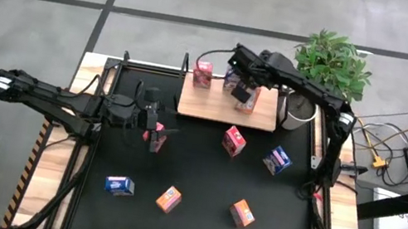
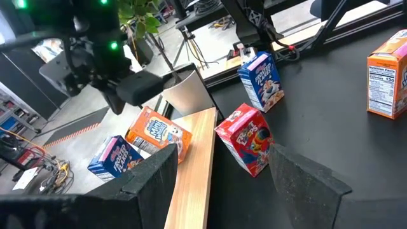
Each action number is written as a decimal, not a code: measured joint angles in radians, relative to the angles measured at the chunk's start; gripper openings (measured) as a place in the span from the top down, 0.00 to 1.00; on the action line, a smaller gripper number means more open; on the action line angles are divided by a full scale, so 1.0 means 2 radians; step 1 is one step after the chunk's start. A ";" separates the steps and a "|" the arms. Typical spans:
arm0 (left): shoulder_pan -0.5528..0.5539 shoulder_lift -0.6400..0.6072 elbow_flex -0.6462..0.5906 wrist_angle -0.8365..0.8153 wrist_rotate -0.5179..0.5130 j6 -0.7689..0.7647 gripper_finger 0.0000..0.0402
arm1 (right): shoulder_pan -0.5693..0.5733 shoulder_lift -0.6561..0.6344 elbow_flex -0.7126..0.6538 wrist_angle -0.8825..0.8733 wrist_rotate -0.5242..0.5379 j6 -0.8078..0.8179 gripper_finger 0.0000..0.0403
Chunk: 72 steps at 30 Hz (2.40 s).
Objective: Stack cereal on shelf
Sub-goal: Put the top orange cereal box on the shelf
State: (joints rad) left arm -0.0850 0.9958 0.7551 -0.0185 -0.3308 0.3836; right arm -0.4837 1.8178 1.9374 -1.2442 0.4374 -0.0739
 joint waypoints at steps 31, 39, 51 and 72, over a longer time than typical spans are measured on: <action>0.000 0.000 0.000 0.000 0.000 0.000 0.43 | 0.018 0.001 -0.026 -0.050 -0.076 0.036 0.98; 0.000 0.000 0.000 0.000 0.000 0.000 0.43 | 0.041 0.000 -0.026 -0.069 -0.076 0.052 0.98; 0.000 0.000 0.000 0.000 0.000 0.000 0.43 | 0.053 -0.007 0.005 -0.054 -0.074 0.072 0.98; 0.000 0.000 0.000 -0.002 0.000 -0.011 0.43 | 0.066 0.032 -0.006 -0.032 -0.037 0.042 0.98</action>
State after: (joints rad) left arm -0.0853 0.9958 0.7551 -0.0231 -0.3305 0.3617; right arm -0.3511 1.8816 1.9251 -1.3084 0.3627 0.0091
